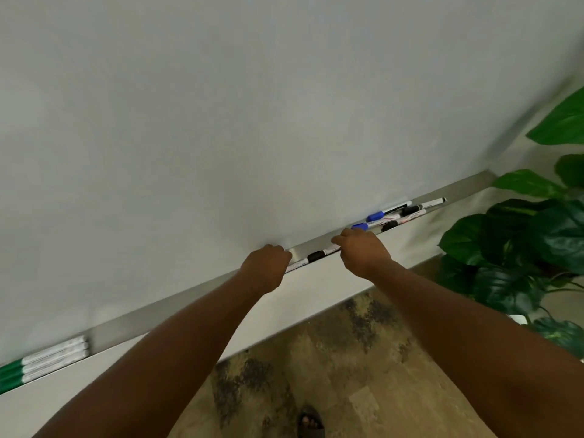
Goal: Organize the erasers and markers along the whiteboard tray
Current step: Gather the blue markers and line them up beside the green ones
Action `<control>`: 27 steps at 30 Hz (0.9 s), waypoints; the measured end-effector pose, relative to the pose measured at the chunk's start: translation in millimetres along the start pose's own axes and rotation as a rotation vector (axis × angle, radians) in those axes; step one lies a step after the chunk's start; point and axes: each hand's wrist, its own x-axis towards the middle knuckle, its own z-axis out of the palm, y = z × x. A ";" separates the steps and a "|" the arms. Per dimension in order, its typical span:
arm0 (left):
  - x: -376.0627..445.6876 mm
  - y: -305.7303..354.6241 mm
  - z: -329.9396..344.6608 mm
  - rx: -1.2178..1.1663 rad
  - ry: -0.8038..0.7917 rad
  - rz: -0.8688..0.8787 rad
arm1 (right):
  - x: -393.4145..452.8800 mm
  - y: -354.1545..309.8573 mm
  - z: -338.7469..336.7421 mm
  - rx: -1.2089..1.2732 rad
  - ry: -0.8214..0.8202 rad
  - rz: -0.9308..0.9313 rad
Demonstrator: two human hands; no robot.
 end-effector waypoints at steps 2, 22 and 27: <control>5.3 1.2 3.9 -0.011 -0.016 0.003 | 2.6 6.2 3.0 -0.003 0.022 -0.013; 50.4 36.3 -19.2 -0.210 0.234 0.135 | 29.0 86.4 -1.5 -0.175 0.023 0.135; 79.7 53.4 -26.3 -0.262 0.322 0.157 | 32.0 92.1 5.6 -0.116 0.092 0.059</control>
